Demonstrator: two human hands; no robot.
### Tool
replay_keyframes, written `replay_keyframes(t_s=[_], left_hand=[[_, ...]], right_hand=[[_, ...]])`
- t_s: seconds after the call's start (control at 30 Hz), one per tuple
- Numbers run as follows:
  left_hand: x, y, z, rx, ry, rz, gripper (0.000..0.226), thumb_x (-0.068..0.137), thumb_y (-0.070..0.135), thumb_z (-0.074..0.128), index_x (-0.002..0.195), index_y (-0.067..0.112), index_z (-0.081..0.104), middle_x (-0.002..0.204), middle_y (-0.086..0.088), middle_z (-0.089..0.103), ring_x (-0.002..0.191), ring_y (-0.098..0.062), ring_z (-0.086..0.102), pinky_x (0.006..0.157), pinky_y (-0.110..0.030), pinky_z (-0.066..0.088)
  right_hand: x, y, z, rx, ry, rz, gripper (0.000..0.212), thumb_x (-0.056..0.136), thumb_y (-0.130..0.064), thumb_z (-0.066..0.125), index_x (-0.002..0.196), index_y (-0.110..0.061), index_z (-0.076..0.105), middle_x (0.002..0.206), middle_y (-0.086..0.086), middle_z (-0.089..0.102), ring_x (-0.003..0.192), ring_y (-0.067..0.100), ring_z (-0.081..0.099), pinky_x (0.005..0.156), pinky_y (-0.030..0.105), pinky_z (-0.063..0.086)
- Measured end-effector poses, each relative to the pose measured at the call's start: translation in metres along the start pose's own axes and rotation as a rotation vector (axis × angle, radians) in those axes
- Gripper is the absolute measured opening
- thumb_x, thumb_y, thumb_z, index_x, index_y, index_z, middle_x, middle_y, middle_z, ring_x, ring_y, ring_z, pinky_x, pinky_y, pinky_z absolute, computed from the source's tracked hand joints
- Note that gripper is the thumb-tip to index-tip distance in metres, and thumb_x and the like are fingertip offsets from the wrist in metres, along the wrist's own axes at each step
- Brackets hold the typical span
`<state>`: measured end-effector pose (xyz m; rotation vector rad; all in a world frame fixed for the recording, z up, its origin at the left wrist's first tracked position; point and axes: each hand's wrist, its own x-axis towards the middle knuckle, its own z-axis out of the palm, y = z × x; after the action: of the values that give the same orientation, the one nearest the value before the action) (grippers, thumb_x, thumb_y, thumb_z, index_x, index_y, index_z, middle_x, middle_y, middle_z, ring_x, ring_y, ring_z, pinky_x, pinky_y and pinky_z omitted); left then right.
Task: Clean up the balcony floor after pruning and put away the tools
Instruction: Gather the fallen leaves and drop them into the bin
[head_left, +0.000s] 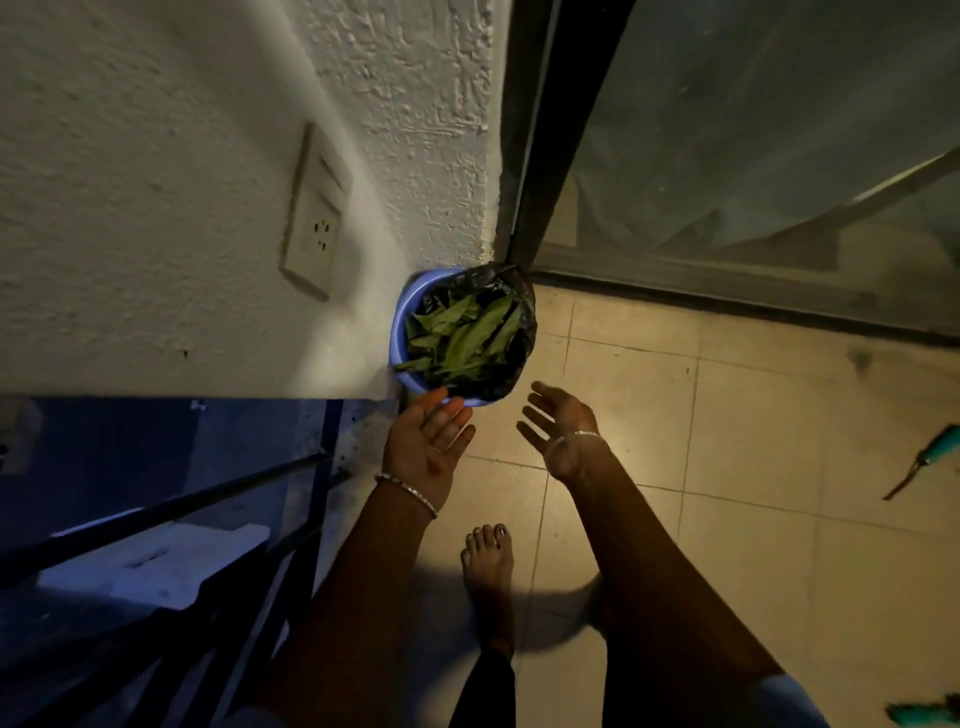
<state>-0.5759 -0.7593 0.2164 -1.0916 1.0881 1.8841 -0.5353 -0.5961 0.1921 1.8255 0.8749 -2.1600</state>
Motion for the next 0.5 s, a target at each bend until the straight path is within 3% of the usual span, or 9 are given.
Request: replay_keyframes(t_s=[0.1,0.23,0.5], left_hand=[[-0.012,-0.014,0.025,0.037,-0.048,-0.003,0.035,0.105,0.025,0.034,0.130,0.008,0.052,0.117,-0.012,0.062,0.106,-0.024,0.061,0.089,-0.036,0.048],[-0.036,-0.049,0.077,0.217,-0.060,-0.030,0.027,0.103,0.022,0.037,0.109,0.010,0.061,0.112,-0.010,0.064,0.098,-0.021,0.063,0.086,-0.034,0.049],[-0.089,-0.167,0.175,0.647,-0.249,-0.052,0.023,0.100,0.018,0.045,0.107,0.012,0.065,0.118,-0.013,0.065,0.103,-0.025,0.066,0.086,-0.034,0.053]], right_hand=[[-0.024,0.004,-0.048,0.102,0.047,-0.012,0.019,0.096,-0.015,0.054,0.106,-0.011,0.069,0.108,0.008,0.070,0.103,0.025,0.065,0.088,0.037,0.053],[-0.061,-0.005,-0.106,0.203,0.132,-0.109,0.022,0.095,-0.011,0.050,0.105,-0.011,0.069,0.089,0.006,0.070,0.086,0.023,0.067,0.083,0.036,0.054],[-0.108,-0.034,-0.234,0.440,0.293,-0.322,0.025,0.094,-0.009,0.046,0.101,-0.010,0.070,0.077,0.005,0.068,0.070,0.020,0.064,0.067,0.030,0.051]])
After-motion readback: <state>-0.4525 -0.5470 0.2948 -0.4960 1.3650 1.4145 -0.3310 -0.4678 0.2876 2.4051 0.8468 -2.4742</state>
